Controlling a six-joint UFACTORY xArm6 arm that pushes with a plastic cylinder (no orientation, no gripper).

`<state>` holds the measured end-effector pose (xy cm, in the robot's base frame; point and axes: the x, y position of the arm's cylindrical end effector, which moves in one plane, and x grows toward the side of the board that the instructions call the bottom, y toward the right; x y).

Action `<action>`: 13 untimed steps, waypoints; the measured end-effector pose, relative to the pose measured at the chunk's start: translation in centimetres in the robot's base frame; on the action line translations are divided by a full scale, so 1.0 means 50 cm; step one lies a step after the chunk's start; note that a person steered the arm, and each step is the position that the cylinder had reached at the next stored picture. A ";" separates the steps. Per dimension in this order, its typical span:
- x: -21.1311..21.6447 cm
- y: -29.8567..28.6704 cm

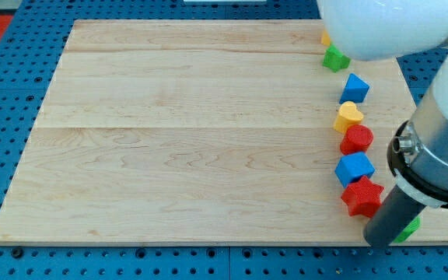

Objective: Move your arm to the top right of the yellow hexagon

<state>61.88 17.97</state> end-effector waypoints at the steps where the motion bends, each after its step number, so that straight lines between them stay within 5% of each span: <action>1: 0.000 0.026; 3: -0.002 0.009; 4: -0.029 -0.169; 5: -0.149 -0.284; 7: -0.505 -0.288; 9: -0.780 -0.181; 10: -0.850 -0.093; 13: -0.853 0.114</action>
